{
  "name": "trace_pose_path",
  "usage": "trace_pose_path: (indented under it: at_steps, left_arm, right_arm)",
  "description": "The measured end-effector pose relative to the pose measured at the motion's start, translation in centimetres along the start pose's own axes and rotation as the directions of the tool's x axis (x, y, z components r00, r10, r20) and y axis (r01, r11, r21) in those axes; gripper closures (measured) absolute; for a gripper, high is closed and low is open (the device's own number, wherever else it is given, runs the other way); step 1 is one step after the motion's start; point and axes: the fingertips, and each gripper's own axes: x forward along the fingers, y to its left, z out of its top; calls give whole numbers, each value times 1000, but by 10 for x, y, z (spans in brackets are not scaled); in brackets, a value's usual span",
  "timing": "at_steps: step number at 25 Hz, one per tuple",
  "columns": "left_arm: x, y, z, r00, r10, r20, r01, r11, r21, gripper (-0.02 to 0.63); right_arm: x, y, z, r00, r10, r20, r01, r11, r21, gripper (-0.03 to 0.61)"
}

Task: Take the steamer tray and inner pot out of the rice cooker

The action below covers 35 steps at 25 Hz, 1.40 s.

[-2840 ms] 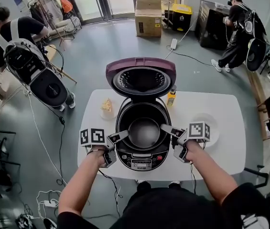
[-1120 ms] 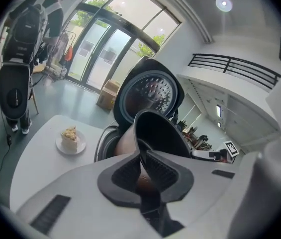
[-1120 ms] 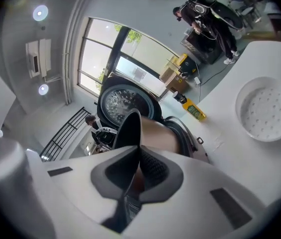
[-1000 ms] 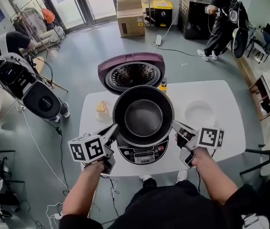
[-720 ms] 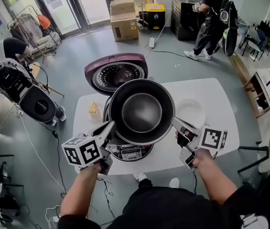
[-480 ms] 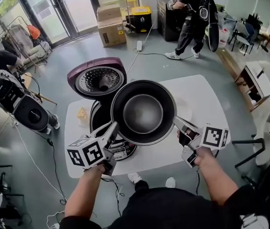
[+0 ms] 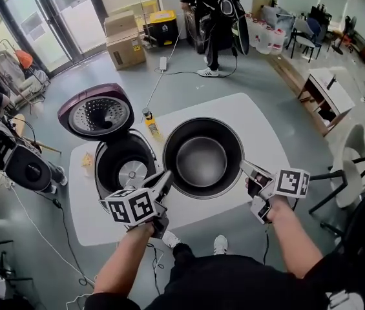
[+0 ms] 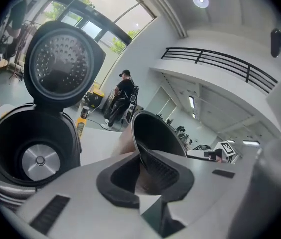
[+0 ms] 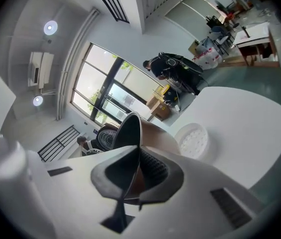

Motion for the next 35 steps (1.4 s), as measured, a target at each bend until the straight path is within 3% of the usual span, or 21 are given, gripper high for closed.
trace_pose_path:
  at_steps: [7, 19, 35]
  left_arm:
    - [33, 3, -55, 997, 35, -62, -39, 998, -57, 566]
    - [52, 46, -140, 985, 111, -136, -133, 977, -168, 566]
    - [28, 48, -155, 984, 129, -126, -151, 971, -184, 565]
  right_arm:
    - [-17, -56, -24, 996, -61, -65, 65, 997, 48, 565]
    - [-2, -119, -79, 976, -110, -186, 130, 986, 102, 566]
    - [-1, -107, -91, 974, -92, -209, 109, 991, 76, 569]
